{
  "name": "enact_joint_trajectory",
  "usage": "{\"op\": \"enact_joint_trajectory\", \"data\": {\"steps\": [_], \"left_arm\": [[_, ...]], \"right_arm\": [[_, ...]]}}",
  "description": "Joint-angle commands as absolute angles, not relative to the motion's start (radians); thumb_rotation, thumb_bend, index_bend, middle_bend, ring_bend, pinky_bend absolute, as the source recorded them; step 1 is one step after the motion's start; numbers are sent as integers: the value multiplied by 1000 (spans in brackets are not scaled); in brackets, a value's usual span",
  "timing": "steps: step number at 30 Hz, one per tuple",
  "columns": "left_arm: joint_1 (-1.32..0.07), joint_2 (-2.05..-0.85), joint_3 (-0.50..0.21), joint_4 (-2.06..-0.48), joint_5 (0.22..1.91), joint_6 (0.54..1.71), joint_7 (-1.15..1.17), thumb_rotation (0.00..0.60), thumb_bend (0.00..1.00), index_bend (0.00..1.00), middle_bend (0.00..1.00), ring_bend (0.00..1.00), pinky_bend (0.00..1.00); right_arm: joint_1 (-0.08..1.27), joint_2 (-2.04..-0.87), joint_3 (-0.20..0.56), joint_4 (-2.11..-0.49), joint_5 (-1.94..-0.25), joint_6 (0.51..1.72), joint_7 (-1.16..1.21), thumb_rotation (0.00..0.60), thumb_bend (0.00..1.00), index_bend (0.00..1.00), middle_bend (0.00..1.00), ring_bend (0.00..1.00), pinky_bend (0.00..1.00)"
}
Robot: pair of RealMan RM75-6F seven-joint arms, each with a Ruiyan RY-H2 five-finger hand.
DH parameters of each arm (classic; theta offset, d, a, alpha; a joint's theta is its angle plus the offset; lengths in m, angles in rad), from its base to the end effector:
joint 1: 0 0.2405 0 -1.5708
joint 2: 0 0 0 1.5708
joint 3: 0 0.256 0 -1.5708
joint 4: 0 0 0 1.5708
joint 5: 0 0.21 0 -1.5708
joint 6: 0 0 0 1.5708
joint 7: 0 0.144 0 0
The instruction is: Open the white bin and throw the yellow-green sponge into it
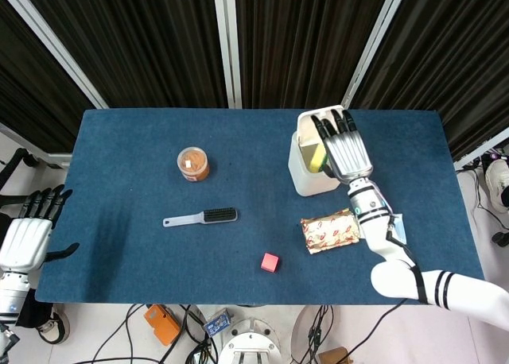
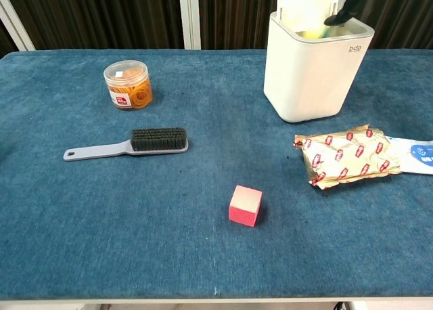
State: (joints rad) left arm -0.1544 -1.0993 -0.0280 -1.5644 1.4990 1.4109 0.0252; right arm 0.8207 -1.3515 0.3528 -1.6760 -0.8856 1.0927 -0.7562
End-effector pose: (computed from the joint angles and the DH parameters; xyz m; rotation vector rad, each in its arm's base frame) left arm -0.3155 0.1992 0.1583 -1.4957 -0.8556 -0.8273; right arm -0.0993 -0.3865 0.0814 1.6694 -0.6151 0.8596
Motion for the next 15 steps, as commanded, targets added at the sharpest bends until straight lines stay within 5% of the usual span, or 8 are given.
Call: {"op": "enact_joint_trajectory", "data": {"steps": [1,4,9,15], "left_arm": [[-153,-1100,-28,-1565,1500,1414,26,600,91,0,0,0,3],[-150,-1100,-28,-1566,1501,1420,25,600,91,0,0,0,3],[-145,-1099,-30,-1567,1502,1431,21,600,91,0,0,0,3],[-139,-1108,-25,-1569,1509,1440,38,600,91,0,0,0,4]], "right_arm": [[788,-1298,326,-1744,-920,1135,-748,600,333,0,96,40,91],[724,-1242,287,-1826,-1021,1213,-710,600,333,0,56,7,68],[469,-1140,60,-1945,-1295,1474,-676,600,333,0,0,0,1],[183,-1224,-150,-1739,-1453,1704,-535,600,333,0,0,0,0]]}}
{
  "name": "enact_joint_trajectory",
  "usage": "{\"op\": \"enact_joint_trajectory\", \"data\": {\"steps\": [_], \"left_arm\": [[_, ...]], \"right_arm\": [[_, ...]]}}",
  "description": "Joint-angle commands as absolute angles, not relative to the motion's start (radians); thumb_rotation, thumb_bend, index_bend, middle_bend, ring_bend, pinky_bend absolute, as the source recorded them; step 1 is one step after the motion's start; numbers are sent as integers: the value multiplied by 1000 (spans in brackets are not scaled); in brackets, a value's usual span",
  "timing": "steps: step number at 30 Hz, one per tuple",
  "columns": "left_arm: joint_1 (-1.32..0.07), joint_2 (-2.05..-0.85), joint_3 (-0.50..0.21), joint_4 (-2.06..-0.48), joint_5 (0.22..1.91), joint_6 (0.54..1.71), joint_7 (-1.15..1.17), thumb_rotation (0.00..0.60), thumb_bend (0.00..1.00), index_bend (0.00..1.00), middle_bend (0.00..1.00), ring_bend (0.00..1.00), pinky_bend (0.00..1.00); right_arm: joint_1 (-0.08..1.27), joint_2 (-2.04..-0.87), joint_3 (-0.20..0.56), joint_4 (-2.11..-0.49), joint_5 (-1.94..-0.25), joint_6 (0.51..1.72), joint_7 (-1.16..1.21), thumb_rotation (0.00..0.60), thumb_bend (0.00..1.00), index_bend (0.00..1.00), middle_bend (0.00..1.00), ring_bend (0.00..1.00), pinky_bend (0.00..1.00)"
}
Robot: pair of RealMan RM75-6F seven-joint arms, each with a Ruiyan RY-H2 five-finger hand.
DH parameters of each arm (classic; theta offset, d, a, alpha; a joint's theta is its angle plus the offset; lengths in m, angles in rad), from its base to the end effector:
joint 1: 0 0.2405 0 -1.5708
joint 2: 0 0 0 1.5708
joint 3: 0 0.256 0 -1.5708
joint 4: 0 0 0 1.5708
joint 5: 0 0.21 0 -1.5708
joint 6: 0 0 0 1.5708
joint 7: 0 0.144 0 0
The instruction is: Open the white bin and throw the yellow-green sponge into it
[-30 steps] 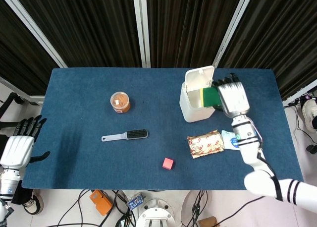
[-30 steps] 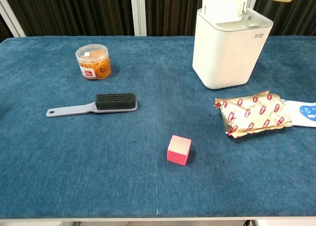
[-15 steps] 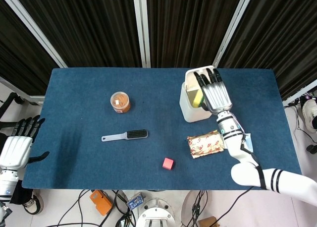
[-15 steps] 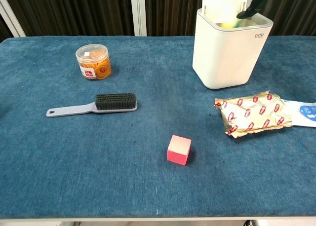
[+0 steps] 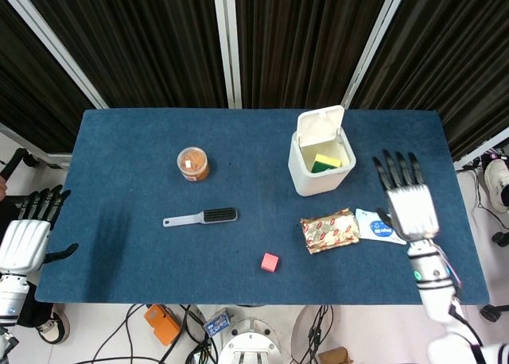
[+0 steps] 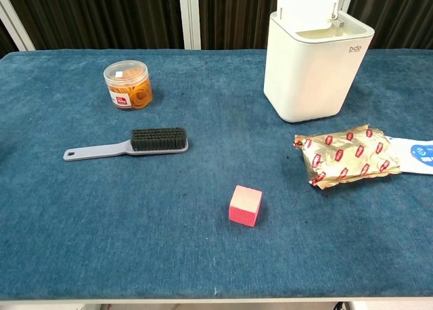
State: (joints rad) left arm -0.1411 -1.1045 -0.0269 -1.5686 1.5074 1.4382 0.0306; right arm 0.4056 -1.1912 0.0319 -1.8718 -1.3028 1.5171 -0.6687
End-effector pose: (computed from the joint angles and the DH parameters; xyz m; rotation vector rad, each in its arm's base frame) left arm -0.3141 0.1947 0.1588 -1.4818 -0.8449 -0.8417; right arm -0.2101 -0.2487 0.1255 1.5323 -0.5487 0.7631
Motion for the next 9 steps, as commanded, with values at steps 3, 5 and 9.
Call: {"op": "enact_joint_trajectory", "data": {"steps": [3,5,9], "left_arm": [[-138,-1115,-22,-1571,1515,1444,57,600,91,0,0,0,3],[-137,-1122,-19,-1570,1526,1450,66,600,91,0,0,0,3],[-134,-1130,-13,-1569,1530,1450,86,600,91,0,0,0,3]], "right_arm": [[131,-1255,-174,-1661,-1446,1686,-402,600,333,0,0,0,0],[131,-1243,-184,-1636,-1511,1688,-388,600,333,0,0,0,0],[112,-1257,-171,-1622,-1552,1702,-399,600,333,0,0,0,0]]}}
